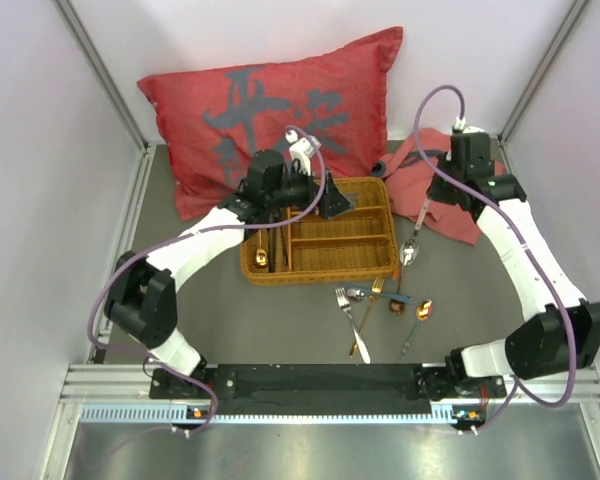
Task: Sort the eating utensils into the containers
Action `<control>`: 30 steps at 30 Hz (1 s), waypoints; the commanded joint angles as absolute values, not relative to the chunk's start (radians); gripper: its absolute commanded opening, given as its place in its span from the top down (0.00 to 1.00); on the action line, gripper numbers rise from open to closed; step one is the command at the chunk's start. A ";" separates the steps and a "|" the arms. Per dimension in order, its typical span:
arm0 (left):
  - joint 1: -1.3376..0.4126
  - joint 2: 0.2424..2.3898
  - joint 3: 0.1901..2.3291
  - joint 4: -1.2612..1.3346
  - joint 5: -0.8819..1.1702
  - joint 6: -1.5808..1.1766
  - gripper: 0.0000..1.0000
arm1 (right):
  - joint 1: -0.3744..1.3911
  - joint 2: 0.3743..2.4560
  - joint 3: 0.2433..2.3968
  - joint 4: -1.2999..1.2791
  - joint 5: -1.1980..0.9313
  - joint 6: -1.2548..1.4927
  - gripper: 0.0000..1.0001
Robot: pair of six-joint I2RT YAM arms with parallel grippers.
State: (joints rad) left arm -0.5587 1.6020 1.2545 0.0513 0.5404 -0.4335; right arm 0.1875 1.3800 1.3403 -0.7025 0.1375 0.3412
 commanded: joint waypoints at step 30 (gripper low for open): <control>-0.793 1.924 1.494 0.264 0.618 -0.516 1.00 | 0.232 1.207 1.391 -0.683 -0.212 0.520 0.84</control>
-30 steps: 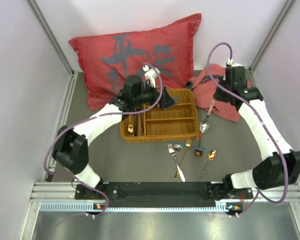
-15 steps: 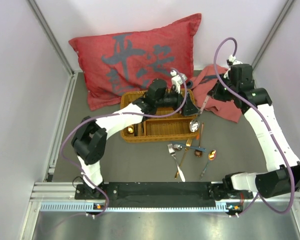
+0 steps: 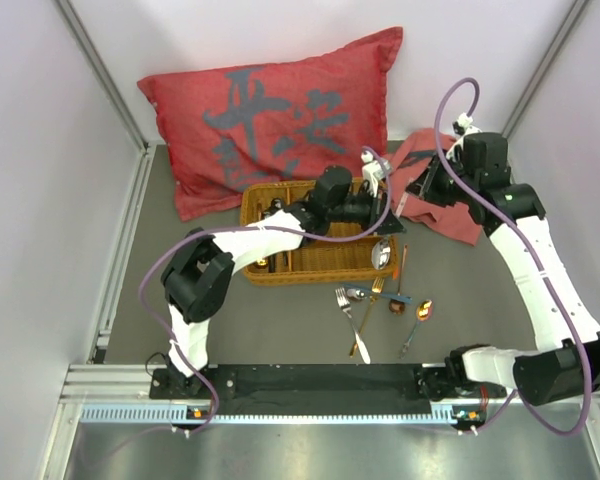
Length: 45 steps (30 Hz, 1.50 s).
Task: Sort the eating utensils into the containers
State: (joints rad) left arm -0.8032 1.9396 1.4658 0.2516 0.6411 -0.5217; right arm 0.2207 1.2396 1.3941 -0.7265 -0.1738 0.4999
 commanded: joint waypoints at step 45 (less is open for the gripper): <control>-0.278 1.677 1.296 -0.402 0.276 -0.321 0.04 | 0.167 1.420 1.062 -0.663 0.095 0.443 0.10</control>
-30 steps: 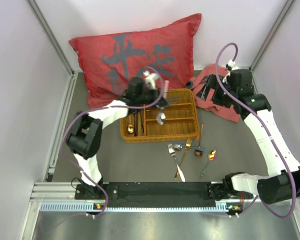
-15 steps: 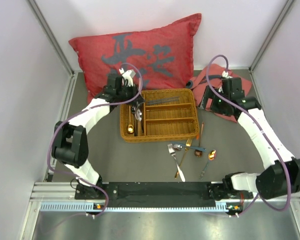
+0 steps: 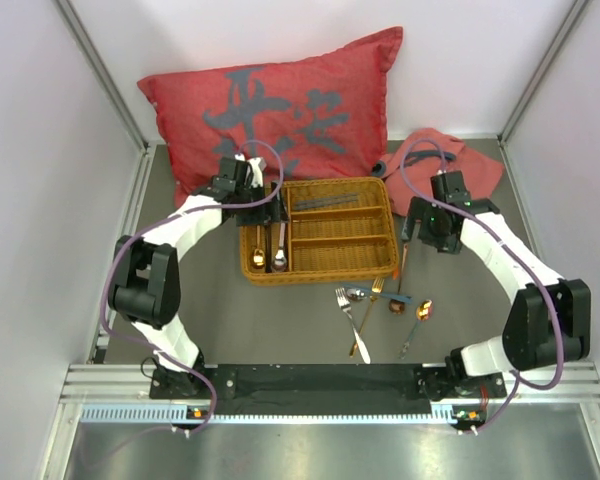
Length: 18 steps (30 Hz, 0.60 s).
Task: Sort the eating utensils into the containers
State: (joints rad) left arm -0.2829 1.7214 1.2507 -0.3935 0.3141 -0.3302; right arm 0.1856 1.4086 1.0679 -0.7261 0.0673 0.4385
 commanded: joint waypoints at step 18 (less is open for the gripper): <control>-0.278 1.565 1.290 -0.362 0.376 -0.302 0.02 | 0.167 1.623 1.075 -0.653 -0.028 0.407 0.47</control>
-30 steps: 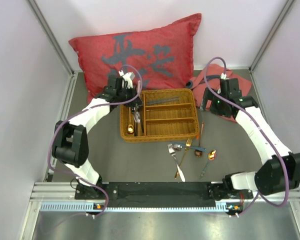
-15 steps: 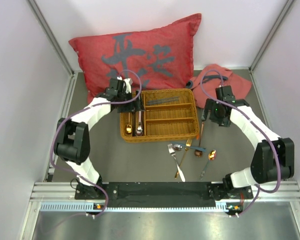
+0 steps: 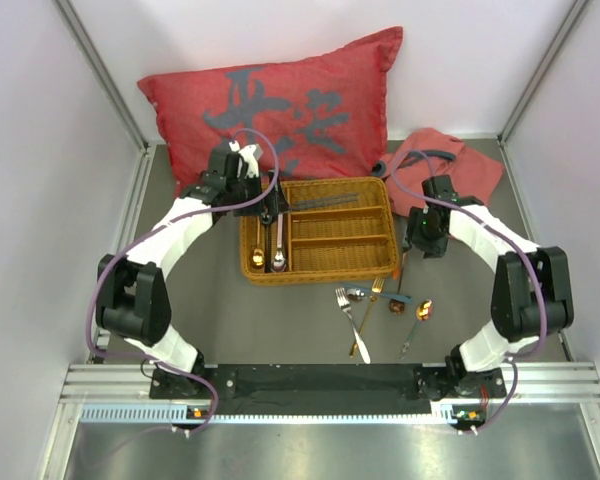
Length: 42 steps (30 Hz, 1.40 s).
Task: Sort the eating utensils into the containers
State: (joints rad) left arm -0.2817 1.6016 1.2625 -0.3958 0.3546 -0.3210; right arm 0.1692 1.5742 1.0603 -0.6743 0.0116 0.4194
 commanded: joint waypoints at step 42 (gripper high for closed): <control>-0.298 1.344 1.048 -0.270 0.568 -0.380 0.02 | 0.198 1.124 0.637 -0.900 -0.016 0.684 0.48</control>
